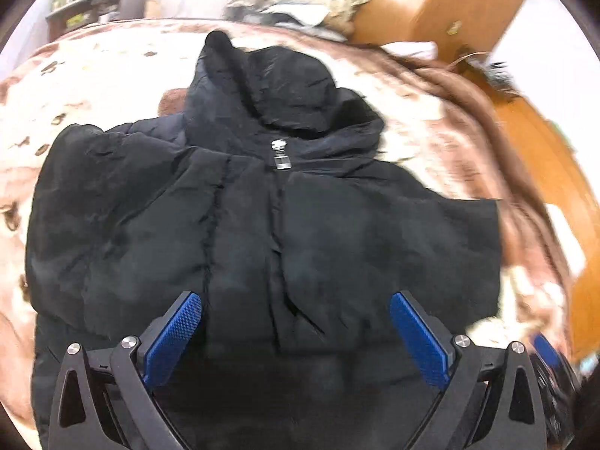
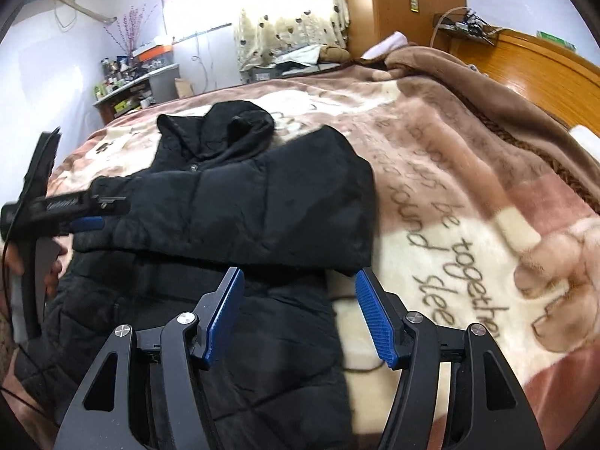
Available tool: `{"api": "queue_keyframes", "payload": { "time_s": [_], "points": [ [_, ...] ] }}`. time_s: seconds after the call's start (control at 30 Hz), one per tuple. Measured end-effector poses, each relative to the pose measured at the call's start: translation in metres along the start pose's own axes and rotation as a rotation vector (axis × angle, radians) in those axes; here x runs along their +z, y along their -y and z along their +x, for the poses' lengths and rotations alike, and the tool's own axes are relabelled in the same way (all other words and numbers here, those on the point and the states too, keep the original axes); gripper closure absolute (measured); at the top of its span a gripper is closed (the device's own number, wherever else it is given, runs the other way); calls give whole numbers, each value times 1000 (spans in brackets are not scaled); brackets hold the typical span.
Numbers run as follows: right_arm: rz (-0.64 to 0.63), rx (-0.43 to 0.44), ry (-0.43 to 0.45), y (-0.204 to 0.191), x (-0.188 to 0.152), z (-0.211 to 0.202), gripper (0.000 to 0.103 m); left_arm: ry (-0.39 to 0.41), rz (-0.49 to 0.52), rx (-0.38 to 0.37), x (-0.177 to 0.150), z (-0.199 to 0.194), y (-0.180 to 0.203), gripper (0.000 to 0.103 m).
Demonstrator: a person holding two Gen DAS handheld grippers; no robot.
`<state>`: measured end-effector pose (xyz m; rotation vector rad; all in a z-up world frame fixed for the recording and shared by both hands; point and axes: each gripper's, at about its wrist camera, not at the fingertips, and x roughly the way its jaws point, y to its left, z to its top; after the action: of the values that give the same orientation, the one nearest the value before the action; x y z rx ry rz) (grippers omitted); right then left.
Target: Fold large clothes
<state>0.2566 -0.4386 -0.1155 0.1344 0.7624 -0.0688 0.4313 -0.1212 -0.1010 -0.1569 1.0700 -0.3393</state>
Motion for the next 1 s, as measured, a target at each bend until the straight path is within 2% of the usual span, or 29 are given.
{"api": "queue_keyframes", "payload": {
  "time_s": [0.07,0.17,0.23,0.27,0.33,0.4,0.43,0.5,0.6,0.73,0.8,0.93,1.0],
  "points": [
    [5,-17,1,3,-3,4,33,-25,-22,13,5,11,-2,2],
    [41,-15,-2,11,-7,9,30,-47,-59,-25,6,21,-6,11],
    [64,-12,-14,15,-6,14,30,-51,-66,-2,4,24,-5,33],
    [78,-14,-16,18,-6,16,30,-54,-62,8,5,27,-4,40],
    [93,-17,-15,20,-6,18,30,-51,-52,-12,4,25,0,72],
    [100,-13,-18,21,-6,19,30,-46,-57,-27,2,17,1,88],
    [99,-12,-20,19,-6,20,30,-33,-60,-37,2,10,1,92],
    [91,-18,-23,17,-4,20,30,15,-59,-48,5,-6,3,94],
    [70,-23,-12,11,0,18,30,103,-6,-39,11,-33,7,95],
    [66,-34,2,6,10,17,30,175,9,-47,22,-66,1,95],
    [64,-28,12,2,16,17,30,218,21,-22,28,-79,-4,95],
    [50,-22,15,-9,23,21,30,245,-7,-3,27,-93,-27,95],
    [41,-14,16,-14,25,25,30,252,-23,34,23,-94,-43,95]
  ]
}}
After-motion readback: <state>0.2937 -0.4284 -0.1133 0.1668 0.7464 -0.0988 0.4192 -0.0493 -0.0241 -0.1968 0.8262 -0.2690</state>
